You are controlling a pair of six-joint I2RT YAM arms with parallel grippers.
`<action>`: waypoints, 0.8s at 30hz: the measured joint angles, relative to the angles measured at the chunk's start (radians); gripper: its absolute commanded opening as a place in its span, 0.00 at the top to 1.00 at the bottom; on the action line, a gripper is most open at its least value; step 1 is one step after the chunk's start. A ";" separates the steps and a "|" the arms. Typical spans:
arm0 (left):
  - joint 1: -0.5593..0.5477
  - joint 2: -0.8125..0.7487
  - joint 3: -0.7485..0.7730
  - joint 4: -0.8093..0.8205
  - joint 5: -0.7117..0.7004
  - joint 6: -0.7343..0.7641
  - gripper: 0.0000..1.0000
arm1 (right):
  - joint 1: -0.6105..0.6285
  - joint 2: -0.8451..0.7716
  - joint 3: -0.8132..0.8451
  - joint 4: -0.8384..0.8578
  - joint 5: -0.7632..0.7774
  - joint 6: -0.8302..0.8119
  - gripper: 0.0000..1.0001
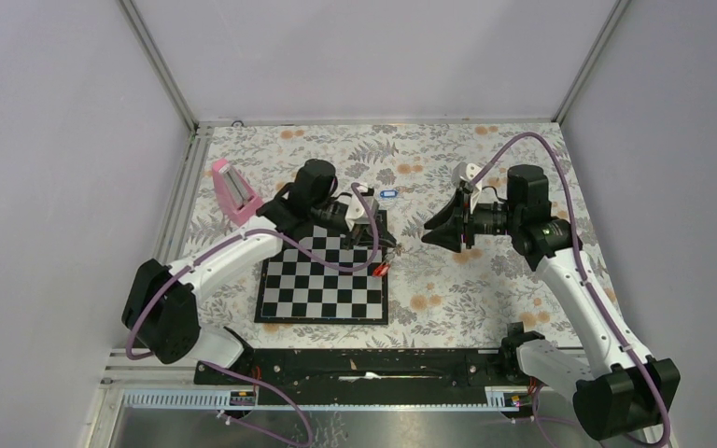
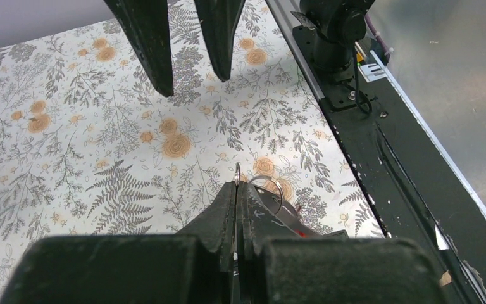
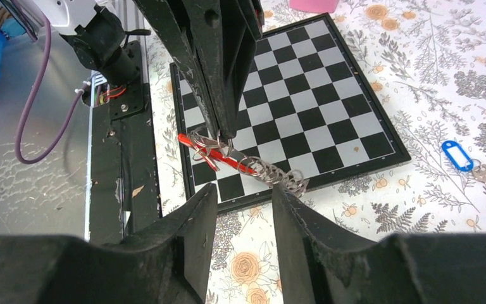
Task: Put the keys on the keyring
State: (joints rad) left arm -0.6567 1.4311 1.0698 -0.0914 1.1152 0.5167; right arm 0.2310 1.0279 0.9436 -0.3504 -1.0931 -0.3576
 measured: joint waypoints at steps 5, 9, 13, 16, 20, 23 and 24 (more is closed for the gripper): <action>-0.001 -0.013 -0.034 0.005 0.019 0.024 1.00 | 0.029 0.022 -0.021 0.014 0.003 -0.006 0.58; -0.002 -0.018 -0.097 0.110 0.037 -0.057 1.00 | 0.063 0.034 -0.040 0.026 0.006 -0.015 0.59; -0.003 -0.018 -0.182 0.311 0.046 -0.238 1.00 | 0.093 0.039 -0.051 0.026 0.022 -0.040 0.59; -0.003 -0.018 -0.245 0.507 0.045 -0.419 1.00 | 0.117 0.040 -0.053 0.023 0.038 -0.062 0.59; -0.003 -0.012 -0.306 0.779 0.031 -0.645 1.00 | 0.137 0.040 -0.055 0.019 0.057 -0.089 0.60; -0.003 0.001 -0.314 0.899 0.014 -0.757 1.00 | 0.142 0.040 -0.057 0.018 0.063 -0.099 0.60; -0.003 0.004 -0.315 0.930 0.007 -0.784 1.00 | 0.142 0.040 -0.057 0.018 0.064 -0.101 0.60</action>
State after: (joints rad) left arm -0.6598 1.4349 0.7547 0.8383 1.1221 -0.2676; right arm 0.3733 1.0676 0.8867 -0.3328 -1.0294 -0.4583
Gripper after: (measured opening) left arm 0.010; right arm 0.403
